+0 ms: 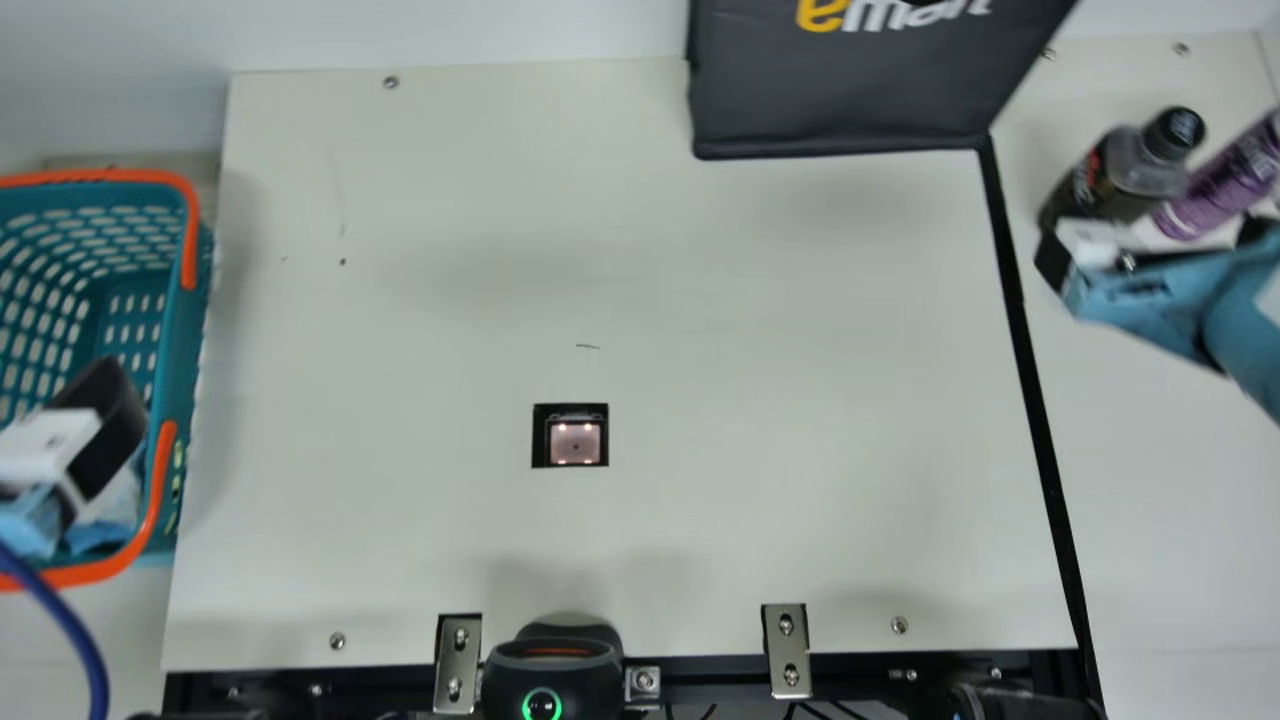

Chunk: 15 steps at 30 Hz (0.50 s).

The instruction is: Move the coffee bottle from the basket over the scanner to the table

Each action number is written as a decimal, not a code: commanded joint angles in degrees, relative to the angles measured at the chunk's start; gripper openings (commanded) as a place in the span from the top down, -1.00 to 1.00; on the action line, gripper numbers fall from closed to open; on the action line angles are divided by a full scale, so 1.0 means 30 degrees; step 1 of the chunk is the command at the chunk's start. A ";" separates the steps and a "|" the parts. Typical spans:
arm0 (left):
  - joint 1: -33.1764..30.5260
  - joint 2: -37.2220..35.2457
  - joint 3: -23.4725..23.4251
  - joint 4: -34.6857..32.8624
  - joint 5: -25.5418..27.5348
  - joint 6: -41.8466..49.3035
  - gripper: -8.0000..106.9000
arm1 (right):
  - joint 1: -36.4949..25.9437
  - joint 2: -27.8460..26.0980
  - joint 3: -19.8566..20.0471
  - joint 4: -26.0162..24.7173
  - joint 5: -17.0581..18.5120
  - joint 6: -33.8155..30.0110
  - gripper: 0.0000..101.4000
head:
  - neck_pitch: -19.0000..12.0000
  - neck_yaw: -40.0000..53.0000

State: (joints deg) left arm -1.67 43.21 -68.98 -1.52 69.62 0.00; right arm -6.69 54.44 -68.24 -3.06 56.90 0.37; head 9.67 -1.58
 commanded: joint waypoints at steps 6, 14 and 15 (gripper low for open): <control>0.0000 0.0000 0.0000 0.0000 -0.0076 0.0000 -0.71 | 0.1481 -0.2435 -0.0296 0.0432 0.2636 -0.0071 -0.87 | -0.0582 0.0001; 0.0000 0.0000 0.0000 0.0000 -0.0076 0.0000 -0.71 | 0.2471 -0.3971 -0.0528 0.0817 0.4278 -0.0122 -0.87 | -0.0582 0.0001; 0.0000 0.0000 0.0000 0.0000 -0.0076 0.0000 -0.71 | 0.2454 -0.4021 -0.0528 0.0817 0.4379 -0.0122 -0.87 | -0.0582 0.0001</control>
State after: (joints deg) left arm -1.67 43.21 -68.98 -1.52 69.39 0.00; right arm 0.75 42.38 -69.83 -0.70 69.97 0.00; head 9.67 -1.67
